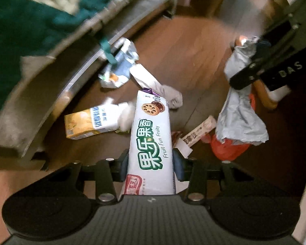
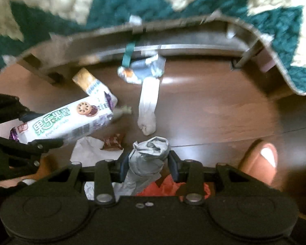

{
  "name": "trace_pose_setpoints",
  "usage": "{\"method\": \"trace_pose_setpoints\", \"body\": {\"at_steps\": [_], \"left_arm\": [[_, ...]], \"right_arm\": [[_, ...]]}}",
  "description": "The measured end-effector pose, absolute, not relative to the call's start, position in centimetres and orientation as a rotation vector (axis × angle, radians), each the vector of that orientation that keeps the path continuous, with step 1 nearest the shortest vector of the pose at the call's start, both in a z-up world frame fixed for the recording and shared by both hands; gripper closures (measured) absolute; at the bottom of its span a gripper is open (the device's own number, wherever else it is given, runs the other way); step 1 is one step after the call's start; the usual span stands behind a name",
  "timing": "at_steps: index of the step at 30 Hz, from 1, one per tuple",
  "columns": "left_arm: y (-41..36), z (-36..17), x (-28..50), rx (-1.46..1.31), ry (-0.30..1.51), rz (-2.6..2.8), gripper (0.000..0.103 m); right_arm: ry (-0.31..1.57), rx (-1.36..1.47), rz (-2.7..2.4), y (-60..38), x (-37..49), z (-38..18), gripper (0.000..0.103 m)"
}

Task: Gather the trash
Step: 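Grasp the white cookie box with left tool while right grasps grey wrapper, then carry the cookie box in left tool while right carries grey wrapper to the bin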

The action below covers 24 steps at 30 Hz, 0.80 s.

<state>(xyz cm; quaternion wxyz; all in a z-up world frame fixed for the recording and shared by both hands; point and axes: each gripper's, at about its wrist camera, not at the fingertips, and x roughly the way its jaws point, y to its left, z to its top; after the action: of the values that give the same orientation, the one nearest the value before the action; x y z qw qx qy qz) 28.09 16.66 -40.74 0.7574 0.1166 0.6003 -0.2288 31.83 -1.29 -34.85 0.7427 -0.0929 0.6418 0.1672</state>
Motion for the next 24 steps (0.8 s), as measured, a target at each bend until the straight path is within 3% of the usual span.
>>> {"method": "trace_pose_setpoints", "body": {"at_steps": [9,24], "left_arm": [[17.9,-30.0,27.1,0.096,1.245,-0.378,0.061],[12.7,-9.3,21.6,0.028,0.884,-0.271,0.061]], "right_arm": [[1.196,-0.215,0.434,-3.8,28.2,-23.6,0.065],[0.756,-0.235,0.494,-12.0,22.8,-2.2,0.065]]}}
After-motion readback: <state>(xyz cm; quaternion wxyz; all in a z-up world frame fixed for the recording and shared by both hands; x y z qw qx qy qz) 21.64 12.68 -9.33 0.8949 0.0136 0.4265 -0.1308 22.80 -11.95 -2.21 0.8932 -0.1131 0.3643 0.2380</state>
